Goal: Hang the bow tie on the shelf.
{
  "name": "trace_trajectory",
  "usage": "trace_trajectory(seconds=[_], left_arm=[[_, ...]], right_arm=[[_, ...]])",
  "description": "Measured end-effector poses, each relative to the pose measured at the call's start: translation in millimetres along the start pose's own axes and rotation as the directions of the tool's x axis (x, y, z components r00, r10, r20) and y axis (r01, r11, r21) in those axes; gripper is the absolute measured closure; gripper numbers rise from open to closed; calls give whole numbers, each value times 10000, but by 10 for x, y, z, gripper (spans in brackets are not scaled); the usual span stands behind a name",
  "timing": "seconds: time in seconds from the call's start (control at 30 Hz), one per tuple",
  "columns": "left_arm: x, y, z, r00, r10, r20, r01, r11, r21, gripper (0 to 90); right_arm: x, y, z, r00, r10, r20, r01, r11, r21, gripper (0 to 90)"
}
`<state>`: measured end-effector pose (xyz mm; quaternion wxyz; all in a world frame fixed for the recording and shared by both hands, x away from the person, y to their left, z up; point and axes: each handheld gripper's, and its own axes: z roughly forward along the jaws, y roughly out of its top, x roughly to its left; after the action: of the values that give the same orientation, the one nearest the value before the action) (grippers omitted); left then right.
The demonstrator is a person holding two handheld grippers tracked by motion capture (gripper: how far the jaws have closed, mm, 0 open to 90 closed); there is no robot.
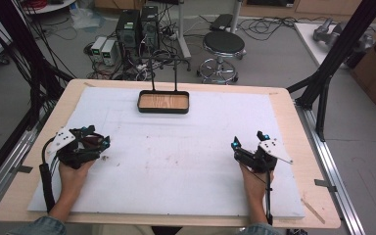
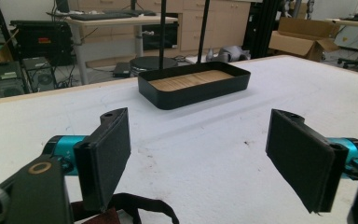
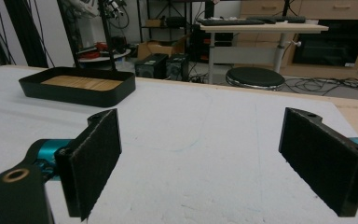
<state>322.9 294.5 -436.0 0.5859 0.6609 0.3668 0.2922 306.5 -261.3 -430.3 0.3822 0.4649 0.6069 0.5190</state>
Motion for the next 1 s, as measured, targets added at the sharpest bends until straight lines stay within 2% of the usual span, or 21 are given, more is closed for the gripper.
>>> trace_trajectory(seconds=[0.17, 0.37, 0.7, 0.87, 1.0], left_arm=[[25, -2, -14, 10000, -14, -31, 14, 10000, 17, 218], [74, 9, -72, 9999, 107, 33, -107, 9999, -51, 228], [202, 34, -142, 10000, -91, -29, 90, 9996, -260, 244], [262, 120, -180, 9998, 177, 81, -174, 9994, -293, 245], [337, 161, -215, 9997, 229, -78, -231, 9991, -343, 251]], right_arm=[[-8, -3, 3, 9998, 193, -24, -193, 9998, 27, 121], [-15, -6, 12, 9998, 215, -49, -215, 9997, 67, 121], [-8, -9, 19, 9996, 228, -136, -226, 9997, 118, 121], [2, -11, 28, 9997, 169, -188, -166, 9997, 160, 121], [13, -10, 35, 9996, 90, -259, -85, 9998, 185, 121]])
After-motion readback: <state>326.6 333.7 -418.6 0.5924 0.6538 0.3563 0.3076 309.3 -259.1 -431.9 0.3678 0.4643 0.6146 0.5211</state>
